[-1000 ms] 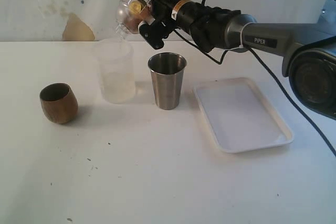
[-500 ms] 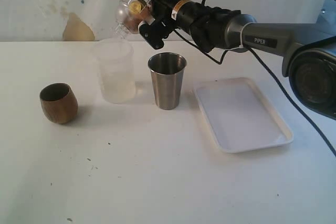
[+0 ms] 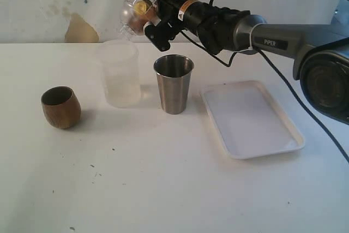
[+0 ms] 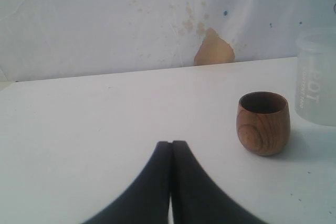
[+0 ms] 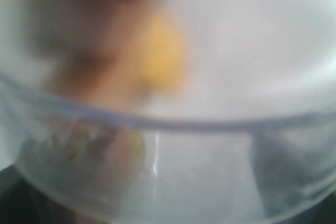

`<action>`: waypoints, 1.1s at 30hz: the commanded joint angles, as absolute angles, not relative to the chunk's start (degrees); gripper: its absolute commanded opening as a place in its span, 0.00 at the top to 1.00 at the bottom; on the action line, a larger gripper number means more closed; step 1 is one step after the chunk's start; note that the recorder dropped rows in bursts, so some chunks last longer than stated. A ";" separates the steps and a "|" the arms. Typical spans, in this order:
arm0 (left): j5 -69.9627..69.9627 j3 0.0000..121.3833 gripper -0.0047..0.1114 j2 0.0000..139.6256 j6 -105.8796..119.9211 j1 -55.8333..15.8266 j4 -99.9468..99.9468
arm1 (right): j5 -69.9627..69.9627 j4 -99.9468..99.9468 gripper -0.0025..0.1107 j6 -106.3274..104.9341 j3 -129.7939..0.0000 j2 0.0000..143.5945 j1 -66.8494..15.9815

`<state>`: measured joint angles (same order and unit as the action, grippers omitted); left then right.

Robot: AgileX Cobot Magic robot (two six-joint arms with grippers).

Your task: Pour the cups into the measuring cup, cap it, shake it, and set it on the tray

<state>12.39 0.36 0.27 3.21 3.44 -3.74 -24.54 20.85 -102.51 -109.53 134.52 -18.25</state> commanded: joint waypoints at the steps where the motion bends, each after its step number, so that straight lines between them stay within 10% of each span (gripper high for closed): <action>1: 11.65 0.00 0.96 0.00 3.13 3.53 -4.16 | -27.09 20.19 0.98 -102.19 -110.18 133.87 -18.10; 33: 11.65 0.00 0.96 0.00 3.13 3.53 -4.16 | -27.48 20.42 0.98 -101.27 -110.18 133.87 -18.21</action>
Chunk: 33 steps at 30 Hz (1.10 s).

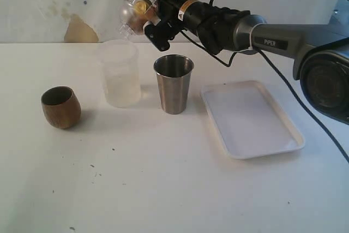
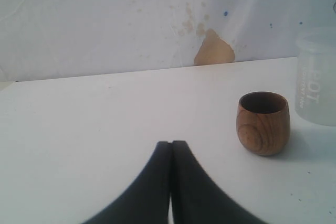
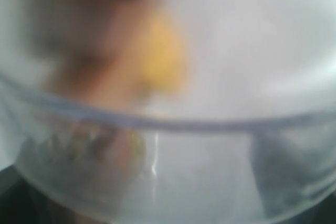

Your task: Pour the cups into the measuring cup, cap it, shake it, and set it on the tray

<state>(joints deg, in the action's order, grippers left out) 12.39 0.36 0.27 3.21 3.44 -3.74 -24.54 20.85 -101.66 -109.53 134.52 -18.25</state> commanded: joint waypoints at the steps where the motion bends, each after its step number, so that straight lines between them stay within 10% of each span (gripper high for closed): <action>1: 11.65 0.00 0.96 0.00 3.13 3.53 -4.16 | -27.48 20.57 0.98 -101.27 -110.18 133.87 -18.21; 33: 11.65 0.00 0.96 0.00 3.13 3.53 -4.16 | -30.96 21.67 0.98 -100.70 -110.18 133.87 -18.21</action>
<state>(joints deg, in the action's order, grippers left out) 12.39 0.36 0.27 3.21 3.44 -3.74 -27.61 24.17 -103.26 -109.53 134.52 -18.25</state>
